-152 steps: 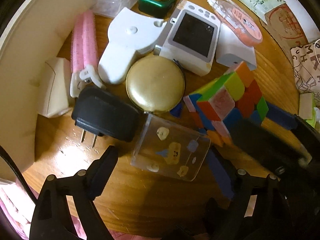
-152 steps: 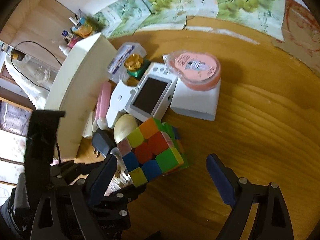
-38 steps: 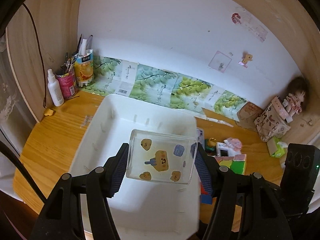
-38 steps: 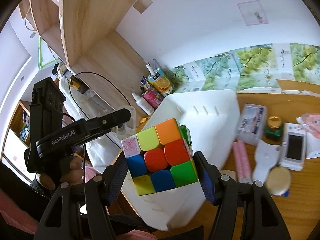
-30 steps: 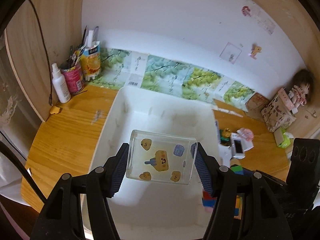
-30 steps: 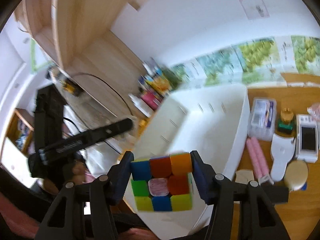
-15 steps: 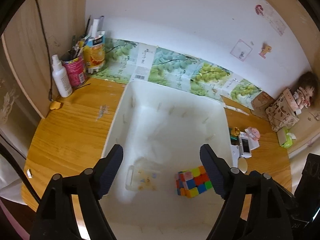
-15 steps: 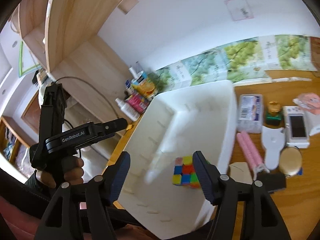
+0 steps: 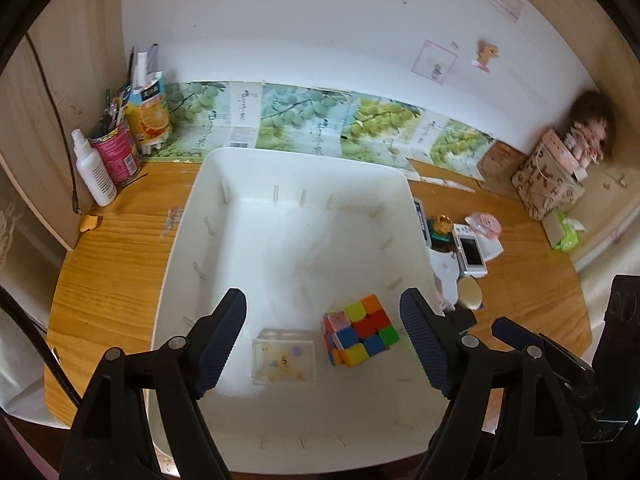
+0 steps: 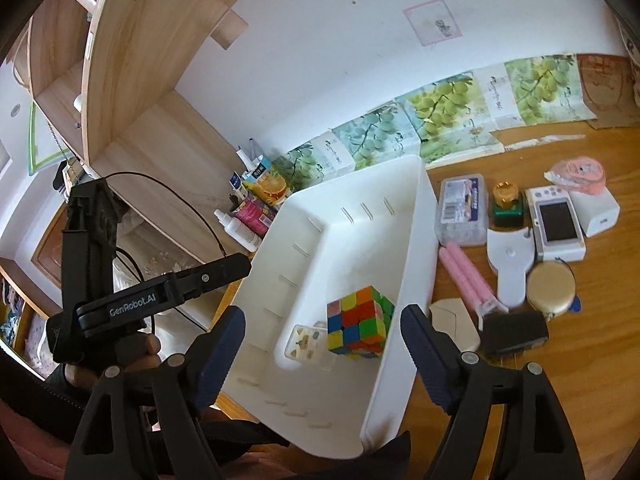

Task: Organize rigid objects
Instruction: 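Open the left gripper releasing the clear box while the right releases the cube, then withdraw both grippers from the tray toward the remaining items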

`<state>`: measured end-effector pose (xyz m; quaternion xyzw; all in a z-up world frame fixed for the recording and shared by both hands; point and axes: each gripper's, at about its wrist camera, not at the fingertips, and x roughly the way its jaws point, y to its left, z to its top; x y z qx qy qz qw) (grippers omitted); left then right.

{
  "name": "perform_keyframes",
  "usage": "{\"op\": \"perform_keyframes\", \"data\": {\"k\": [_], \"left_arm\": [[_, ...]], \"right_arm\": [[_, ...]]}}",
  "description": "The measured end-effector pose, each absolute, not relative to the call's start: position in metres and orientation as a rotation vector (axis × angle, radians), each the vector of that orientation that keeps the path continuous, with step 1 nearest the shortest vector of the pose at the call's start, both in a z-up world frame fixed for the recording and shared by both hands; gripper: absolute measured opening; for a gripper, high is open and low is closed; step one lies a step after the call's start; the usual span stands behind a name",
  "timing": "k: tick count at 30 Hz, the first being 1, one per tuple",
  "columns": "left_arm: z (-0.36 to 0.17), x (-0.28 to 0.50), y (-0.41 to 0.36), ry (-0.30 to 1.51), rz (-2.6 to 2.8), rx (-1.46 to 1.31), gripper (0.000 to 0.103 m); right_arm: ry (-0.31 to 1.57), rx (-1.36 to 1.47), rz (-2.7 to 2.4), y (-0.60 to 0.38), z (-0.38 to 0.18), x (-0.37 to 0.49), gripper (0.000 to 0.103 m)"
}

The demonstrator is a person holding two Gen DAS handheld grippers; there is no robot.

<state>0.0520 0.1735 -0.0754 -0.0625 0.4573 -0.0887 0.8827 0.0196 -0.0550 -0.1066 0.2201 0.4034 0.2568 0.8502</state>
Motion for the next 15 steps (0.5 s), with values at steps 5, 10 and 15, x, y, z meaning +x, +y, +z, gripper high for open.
{"op": "perform_keyframes", "data": {"k": [5, 10, 15], "left_arm": [[-0.076, 0.046, 0.154, 0.95, -0.204, -0.095, 0.082], [-0.065, 0.038, 0.133, 0.895, -0.251, -0.085, 0.082], [-0.06, 0.034, 0.106, 0.875, -0.296, -0.086, 0.082]], "right_arm": [[0.834, 0.467, 0.491, -0.069, -0.11, 0.007, 0.081], [0.815, 0.447, 0.421, -0.088, -0.113, -0.004, 0.081], [0.785, 0.422, 0.353, -0.114, -0.11, -0.018, 0.081]]}}
